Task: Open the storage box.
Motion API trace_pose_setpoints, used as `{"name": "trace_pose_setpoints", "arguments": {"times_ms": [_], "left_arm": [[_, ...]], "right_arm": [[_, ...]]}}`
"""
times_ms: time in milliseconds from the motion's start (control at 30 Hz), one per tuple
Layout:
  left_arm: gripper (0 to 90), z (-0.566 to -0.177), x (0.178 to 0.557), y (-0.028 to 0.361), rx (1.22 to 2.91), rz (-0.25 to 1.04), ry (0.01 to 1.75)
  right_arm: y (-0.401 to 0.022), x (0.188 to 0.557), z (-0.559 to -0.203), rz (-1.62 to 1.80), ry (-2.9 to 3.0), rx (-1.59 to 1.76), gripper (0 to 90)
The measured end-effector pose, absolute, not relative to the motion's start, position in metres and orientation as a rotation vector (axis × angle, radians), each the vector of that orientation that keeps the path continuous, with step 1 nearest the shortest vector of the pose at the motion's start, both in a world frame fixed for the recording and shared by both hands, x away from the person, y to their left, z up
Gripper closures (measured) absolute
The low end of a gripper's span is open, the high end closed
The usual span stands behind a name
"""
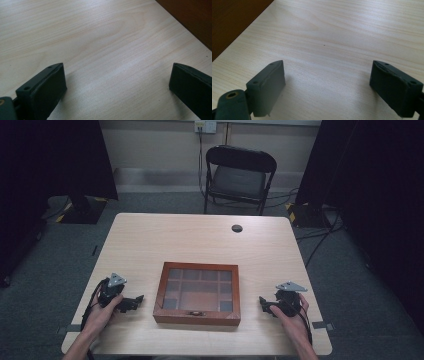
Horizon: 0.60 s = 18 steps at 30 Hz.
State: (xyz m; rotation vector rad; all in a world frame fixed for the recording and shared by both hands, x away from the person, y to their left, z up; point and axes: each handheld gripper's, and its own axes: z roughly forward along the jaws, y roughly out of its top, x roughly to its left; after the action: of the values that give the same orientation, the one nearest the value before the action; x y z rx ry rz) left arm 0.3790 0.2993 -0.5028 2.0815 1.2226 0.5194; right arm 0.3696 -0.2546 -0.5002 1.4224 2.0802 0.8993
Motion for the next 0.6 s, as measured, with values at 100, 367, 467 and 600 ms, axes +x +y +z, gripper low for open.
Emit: {"name": "trace_pose_setpoints", "arguments": {"times_ms": [100,367,467,600], "left_arm": [[0.2,-0.503,0.379,0.299,2.082,0.519,1.223],[0.2,-0.503,0.379,0.298,2.066,0.518,1.230],[0.2,-0.503,0.379,0.299,2.076,0.520,1.227],[0.0,-0.503,0.379,0.299,2.078,0.519,1.225]], "right_arm": [[-0.255,0.370,-0.500,0.899,2.080,1.423,12.1],[-0.256,0.371,-0.497,0.887,2.089,1.444,14.7],[-0.258,0.370,-0.493,0.905,2.084,1.457,17.5],[-0.258,0.367,-0.483,0.968,2.106,1.432,22.2]]}}
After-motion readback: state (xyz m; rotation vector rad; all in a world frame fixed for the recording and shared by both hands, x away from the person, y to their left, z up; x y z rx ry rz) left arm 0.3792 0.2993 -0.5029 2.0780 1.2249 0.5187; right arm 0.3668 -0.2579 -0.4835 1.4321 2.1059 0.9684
